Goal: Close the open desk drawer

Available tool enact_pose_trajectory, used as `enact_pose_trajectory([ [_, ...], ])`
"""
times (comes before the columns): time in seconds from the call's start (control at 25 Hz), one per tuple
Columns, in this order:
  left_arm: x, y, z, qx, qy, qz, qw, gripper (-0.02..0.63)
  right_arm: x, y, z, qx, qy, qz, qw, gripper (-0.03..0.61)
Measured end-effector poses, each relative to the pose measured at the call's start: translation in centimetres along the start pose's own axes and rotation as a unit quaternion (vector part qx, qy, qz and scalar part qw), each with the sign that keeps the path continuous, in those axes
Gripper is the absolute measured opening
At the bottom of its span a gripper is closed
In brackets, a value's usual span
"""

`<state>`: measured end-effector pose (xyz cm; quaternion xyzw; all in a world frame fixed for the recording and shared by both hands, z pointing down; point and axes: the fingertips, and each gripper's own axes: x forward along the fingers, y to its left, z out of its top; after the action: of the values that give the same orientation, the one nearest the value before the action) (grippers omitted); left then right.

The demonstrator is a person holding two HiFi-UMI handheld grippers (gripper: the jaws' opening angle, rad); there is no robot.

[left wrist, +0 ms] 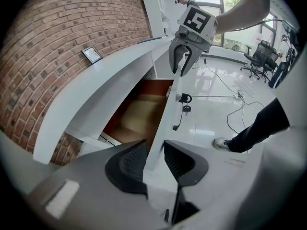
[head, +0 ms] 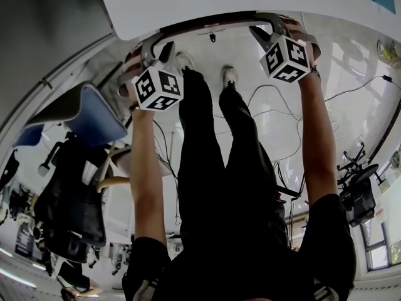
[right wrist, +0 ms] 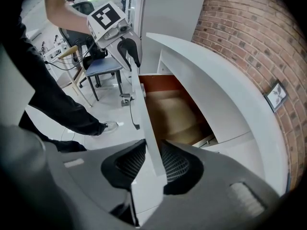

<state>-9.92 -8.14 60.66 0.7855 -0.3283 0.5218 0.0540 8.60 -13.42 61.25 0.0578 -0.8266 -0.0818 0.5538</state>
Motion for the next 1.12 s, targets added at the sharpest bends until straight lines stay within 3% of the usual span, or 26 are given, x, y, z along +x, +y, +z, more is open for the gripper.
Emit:
enact_pose_trajectory([
  [0.68, 0.4, 0.8, -0.7, 0.009, 0.004, 0.014, 0.9999, 0.134, 0.5, -0.3, 0.6, 0.01, -0.004, -0.021, 1.0, 0.114],
  [1.12, 0.3, 1.0, -0.9, -0.026, -0.004, 0.035, 0.999, 0.155, 0.6, -0.6, 0.4, 0.036, -0.006, -0.056, 0.998, 0.16],
])
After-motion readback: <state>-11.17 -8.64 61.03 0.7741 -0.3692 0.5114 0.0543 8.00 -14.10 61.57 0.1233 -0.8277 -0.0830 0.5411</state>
